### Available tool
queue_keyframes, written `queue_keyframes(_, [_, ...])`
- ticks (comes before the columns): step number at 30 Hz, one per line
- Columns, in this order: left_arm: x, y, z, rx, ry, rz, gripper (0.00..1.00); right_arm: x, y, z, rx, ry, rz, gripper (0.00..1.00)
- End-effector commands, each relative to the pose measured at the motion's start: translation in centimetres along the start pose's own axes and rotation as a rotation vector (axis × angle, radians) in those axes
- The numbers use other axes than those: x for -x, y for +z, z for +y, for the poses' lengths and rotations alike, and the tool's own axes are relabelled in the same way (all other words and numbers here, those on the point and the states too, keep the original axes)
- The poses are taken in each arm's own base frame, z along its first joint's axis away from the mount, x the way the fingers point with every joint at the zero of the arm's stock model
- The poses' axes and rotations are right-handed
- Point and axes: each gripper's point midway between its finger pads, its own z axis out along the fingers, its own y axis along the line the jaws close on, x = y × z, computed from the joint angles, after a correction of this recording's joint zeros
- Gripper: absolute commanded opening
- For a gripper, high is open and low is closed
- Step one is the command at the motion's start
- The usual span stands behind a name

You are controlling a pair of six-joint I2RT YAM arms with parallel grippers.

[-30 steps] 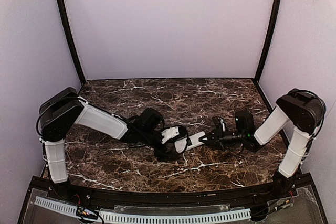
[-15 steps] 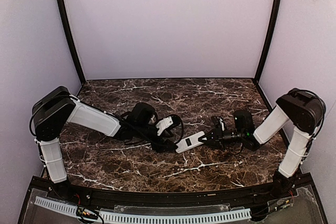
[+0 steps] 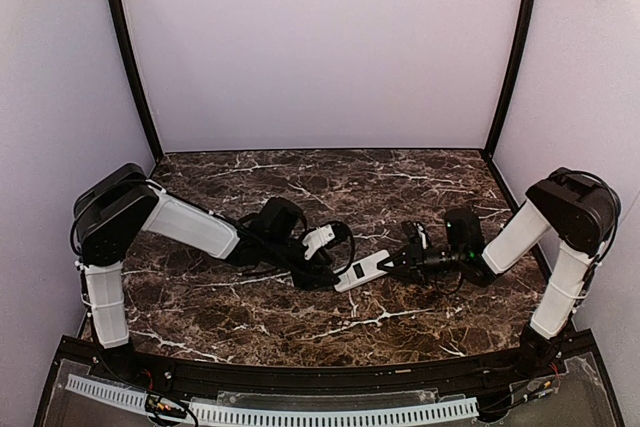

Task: Load the batteries into the remote control
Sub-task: Press the battery cover on the remote control.

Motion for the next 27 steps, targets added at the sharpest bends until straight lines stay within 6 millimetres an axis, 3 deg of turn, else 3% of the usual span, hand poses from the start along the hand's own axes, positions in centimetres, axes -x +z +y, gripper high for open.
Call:
queue_keyframes(1, [-1.9, 0.9, 0.1, 0.011, 0.023, 0.096, 0.58, -0.9, 0.4, -1.5, -0.048, 0.039, 0.028, 0.0])
queue_keyframes(7, [-3.0, 1.7, -0.1, 0.003, 0.032, 0.15, 0.54, -0.9, 0.5, -1.6, -0.046, 0.041, 0.035, 0.0])
queue_keyframes(12, [-3.5, 2.1, -0.6, -0.026, 0.027, 0.161, 0.42, -0.9, 0.6, -1.6, -0.045, 0.039, 0.036, 0.0])
queue_keyframes(16, [-3.7, 2.3, -0.7, -0.032, 0.026, 0.175, 0.4, -0.8, 0.6, -1.5, -0.043, 0.034, 0.035, 0.0])
queue_keyframes(19, [-2.2, 1.9, 0.0, 0.005, 0.005, 0.137, 0.52, -0.8, 0.5, -1.4, -0.043, 0.028, 0.034, 0.0])
queue_keyframes(24, [2.6, -1.0, 1.8, 0.09, -0.098, -0.01, 0.61, -0.7, 0.4, -1.6, -0.055, 0.033, 0.02, 0.0])
queue_keyframes(27, [3.1, -2.4, 2.0, 0.128, -0.161, -0.041, 0.62, -0.7, 0.4, -1.6, -0.051, 0.034, 0.014, 0.0])
